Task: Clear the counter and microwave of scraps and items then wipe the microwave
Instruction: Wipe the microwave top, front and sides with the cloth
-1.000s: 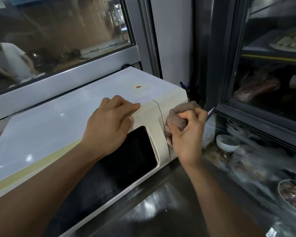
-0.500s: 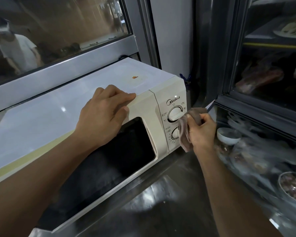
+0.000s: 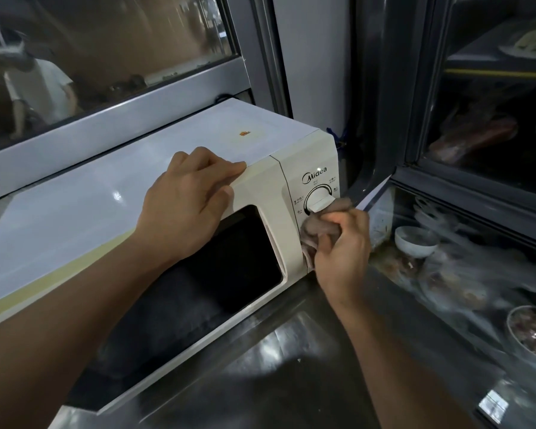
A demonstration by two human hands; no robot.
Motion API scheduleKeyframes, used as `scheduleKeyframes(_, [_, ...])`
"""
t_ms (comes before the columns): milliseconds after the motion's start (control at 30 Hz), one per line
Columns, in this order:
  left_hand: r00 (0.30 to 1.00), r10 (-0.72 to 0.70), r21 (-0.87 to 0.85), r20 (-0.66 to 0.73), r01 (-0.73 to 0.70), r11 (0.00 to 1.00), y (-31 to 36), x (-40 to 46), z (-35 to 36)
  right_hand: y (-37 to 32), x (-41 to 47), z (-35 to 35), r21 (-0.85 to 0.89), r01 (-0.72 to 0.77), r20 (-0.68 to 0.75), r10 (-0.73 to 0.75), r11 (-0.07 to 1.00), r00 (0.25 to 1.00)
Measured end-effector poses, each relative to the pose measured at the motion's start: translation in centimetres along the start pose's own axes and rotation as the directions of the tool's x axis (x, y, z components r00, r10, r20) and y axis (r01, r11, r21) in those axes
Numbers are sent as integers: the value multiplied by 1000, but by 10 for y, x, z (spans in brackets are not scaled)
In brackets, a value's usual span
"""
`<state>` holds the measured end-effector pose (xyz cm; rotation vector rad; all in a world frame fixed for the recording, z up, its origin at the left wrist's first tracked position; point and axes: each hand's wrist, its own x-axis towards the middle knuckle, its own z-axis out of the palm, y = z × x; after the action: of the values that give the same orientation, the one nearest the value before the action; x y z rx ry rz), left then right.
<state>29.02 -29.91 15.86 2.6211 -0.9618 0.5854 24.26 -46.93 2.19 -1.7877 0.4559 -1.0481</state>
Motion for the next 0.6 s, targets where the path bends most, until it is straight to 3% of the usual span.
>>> scheduleKeyframes(167, [1000, 0, 8, -3, 0, 1000, 2, -1, 0, 15, 28, -2, -12, -191, 72, 191, 982, 979])
scheduleKeyframes(300, [1000, 2, 13, 6, -2, 1000, 3, -2, -1, 31, 56, -10, 89, -448, 163, 431, 889, 887])
scheduleKeyframes(500, [1000, -2, 5, -1, 2, 1000, 3, -2, 0, 29, 48, -8, 90, -178, 177, 160, 980, 971])
scheduleKeyframes(600, [1000, -2, 23, -1, 2, 1000, 4, -2, -1, 50, 46, -11, 158, -258, 267, 210, 953, 940])
